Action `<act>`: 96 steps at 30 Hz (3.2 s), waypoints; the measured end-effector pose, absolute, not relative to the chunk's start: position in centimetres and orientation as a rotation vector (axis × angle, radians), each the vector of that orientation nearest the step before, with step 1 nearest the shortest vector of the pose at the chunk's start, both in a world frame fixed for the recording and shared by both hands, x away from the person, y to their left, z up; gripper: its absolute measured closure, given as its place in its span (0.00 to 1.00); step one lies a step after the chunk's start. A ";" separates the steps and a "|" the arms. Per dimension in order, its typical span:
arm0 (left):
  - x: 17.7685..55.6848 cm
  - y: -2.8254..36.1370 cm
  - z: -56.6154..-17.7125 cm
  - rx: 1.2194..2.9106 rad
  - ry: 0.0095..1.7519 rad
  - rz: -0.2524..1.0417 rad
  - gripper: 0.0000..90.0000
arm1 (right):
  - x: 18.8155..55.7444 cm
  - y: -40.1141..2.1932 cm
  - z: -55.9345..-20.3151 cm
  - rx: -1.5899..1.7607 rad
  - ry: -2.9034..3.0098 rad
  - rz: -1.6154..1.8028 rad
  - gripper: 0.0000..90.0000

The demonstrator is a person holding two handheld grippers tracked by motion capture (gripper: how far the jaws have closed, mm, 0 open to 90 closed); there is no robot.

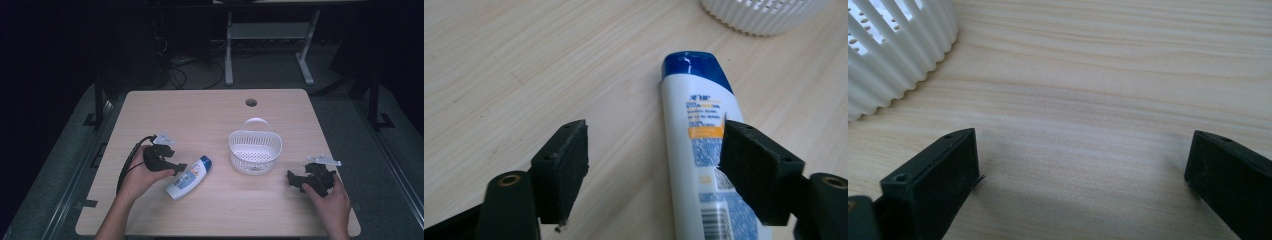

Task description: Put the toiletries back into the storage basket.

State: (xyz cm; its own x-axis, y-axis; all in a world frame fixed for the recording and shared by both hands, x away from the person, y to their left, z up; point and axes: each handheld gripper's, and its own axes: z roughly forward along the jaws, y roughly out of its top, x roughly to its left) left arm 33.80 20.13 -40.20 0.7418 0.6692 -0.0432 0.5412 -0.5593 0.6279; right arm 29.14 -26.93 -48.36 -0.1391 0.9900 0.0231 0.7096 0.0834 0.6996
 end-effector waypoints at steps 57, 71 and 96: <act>36.2 11.3 -44.7 2.556 0.955 0.168 0.29 | 29.1 -26.9 -48.4 1.672 1.905 0.800 0.00; 36.0 10.9 -44.5 2.582 0.966 0.199 0.38 | 29.2 -26.9 -48.4 1.669 1.908 0.801 0.00; 35.5 14.3 -42.4 2.414 0.856 0.123 0.41 | 29.2 -26.9 -48.4 1.670 1.907 0.801 0.00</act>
State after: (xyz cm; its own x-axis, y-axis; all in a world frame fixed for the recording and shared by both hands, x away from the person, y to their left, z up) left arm 35.53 14.31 -42.35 0.7907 0.6040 -0.0994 0.5517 -0.6328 0.5434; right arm 29.16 -26.95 -48.36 -0.1417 0.9896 0.0237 0.7097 0.0849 0.6993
